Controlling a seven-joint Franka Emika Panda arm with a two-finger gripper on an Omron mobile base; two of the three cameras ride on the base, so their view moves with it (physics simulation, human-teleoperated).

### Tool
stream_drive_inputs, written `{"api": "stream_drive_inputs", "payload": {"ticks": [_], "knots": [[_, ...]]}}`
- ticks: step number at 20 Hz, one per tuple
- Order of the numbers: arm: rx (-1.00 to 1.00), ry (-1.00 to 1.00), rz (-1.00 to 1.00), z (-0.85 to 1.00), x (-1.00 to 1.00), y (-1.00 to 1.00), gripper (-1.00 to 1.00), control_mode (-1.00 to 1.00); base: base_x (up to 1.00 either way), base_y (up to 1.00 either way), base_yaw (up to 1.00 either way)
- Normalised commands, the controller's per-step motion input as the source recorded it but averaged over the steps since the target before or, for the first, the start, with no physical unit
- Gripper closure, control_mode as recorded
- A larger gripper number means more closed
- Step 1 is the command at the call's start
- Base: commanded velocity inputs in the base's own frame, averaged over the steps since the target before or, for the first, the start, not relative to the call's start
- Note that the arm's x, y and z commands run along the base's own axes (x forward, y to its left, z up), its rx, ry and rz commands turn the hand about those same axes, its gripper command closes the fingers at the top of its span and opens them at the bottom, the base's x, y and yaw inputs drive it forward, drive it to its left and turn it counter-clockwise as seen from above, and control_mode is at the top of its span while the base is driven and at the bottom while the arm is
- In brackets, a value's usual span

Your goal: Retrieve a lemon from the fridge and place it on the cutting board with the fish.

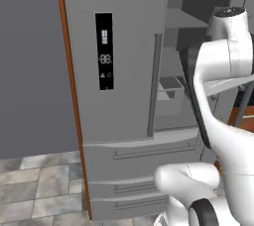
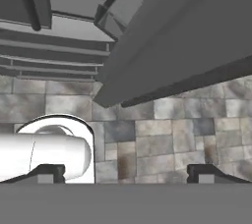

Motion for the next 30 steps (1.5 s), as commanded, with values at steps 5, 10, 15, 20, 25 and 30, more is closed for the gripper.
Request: {"api": "stream_drive_inputs", "payload": {"ticks": [5,10,15,20,25,30], "knots": [[-0.27,0.38,0.08,-0.13,0.96,0.04,-1.0,-1.0,0.0,0.0,0.0],[-0.21,0.15,0.15,-0.41,0.96,0.03,-1.0,-1.0,0.0,0.0,0.0],[-0.08,0.03,0.24,-0.4,0.82,-0.1,-1.0,-1.0,0.0,0.0,0.0],[0.0,0.16,0.18,-0.01,0.17,-0.64,-1.0,-1.0,0.0,0.0,0.0],[-0.03,0.36,0.05,0.0,0.02,-0.62,-1.0,-1.0,0.0,0.0,0.0],[-0.06,0.51,-0.02,0.0,-0.13,-0.86,-1.0,-1.0,0.0,0.0,0.0]]}}
